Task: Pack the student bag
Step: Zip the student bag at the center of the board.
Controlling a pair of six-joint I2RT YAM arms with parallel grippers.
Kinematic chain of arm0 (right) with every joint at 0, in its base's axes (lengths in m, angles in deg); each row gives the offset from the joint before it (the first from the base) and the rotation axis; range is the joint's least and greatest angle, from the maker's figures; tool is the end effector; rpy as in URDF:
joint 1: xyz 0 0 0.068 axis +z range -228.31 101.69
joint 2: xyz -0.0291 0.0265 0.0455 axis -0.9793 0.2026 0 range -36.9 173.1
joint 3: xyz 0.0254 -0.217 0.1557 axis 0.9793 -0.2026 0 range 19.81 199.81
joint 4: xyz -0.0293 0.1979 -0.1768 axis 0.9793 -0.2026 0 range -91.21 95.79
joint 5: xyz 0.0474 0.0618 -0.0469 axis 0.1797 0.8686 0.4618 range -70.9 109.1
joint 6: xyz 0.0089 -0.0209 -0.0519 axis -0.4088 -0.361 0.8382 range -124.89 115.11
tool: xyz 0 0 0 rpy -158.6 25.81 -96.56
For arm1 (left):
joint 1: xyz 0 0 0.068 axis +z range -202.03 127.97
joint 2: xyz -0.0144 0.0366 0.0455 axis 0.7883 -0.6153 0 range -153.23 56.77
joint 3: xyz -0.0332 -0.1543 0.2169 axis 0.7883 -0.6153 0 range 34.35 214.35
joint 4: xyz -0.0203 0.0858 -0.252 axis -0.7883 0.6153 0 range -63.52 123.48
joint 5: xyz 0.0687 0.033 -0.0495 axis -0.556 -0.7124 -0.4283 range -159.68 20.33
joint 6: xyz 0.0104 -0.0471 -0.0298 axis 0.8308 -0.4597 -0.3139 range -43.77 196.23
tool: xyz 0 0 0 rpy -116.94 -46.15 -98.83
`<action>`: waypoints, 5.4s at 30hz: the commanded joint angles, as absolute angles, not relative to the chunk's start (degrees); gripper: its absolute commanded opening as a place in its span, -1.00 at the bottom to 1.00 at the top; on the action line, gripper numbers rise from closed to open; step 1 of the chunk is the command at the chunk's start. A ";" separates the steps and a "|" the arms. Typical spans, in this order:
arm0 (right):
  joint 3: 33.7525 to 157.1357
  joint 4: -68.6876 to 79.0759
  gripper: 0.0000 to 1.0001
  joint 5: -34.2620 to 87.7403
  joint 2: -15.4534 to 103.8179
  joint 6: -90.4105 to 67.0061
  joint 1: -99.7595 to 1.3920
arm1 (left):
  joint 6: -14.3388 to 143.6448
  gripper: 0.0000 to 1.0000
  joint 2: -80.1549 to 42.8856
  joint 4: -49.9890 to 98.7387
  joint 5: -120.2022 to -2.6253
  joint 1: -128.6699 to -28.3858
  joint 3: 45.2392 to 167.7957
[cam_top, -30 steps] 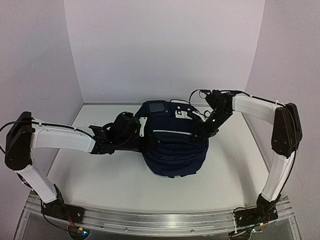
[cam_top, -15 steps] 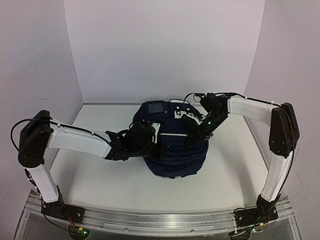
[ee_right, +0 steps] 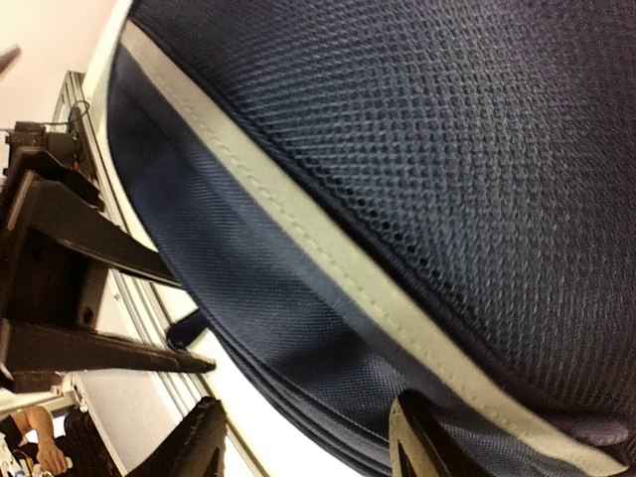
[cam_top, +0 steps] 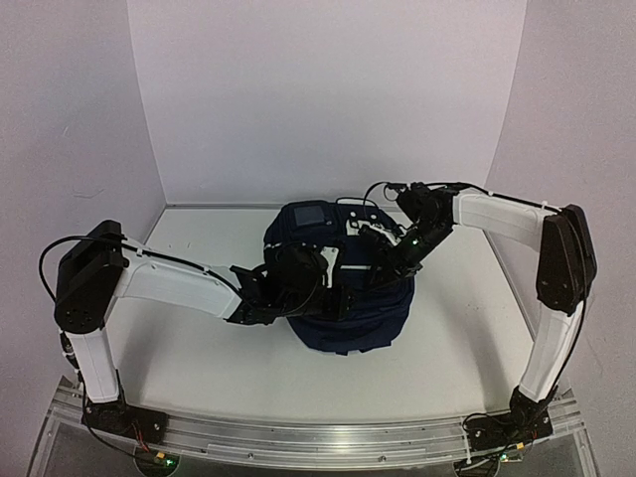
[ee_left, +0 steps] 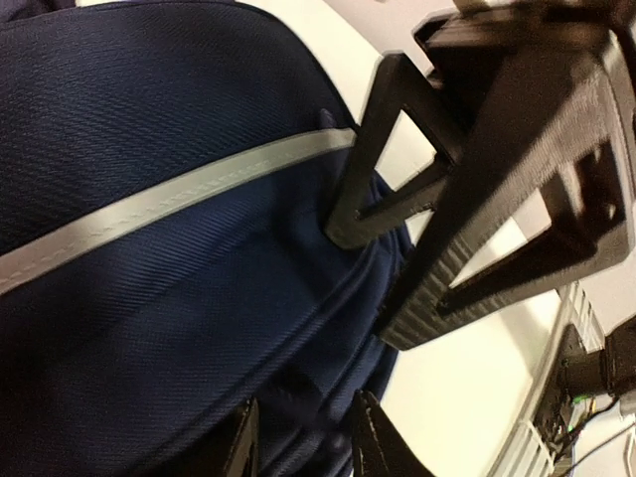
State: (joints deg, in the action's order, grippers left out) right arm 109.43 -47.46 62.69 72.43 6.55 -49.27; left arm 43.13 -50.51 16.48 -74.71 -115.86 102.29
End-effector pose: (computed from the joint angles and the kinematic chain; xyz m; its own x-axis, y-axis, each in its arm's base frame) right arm 0.3299 0.2143 0.2319 -0.7145 -0.5610 -0.4180 -0.6835 0.4324 0.5880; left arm 0.1919 -0.3826 0.1929 -0.6509 0.0910 -0.7537 0.6026 0.6657 -0.4401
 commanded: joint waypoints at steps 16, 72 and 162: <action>99.82 -35.80 0.05 53.40 59.86 1.60 -40.23 | 45.58 0.29 -29.55 18.12 -80.64 -115.80 93.89; 81.93 1.37 -0.24 14.76 54.42 6.25 -32.75 | 45.22 0.31 -20.91 22.24 -82.92 -105.60 87.26; 82.35 -11.68 -0.08 47.95 47.68 -1.93 -47.76 | 121.66 0.03 -53.96 34.25 -73.85 -107.31 117.52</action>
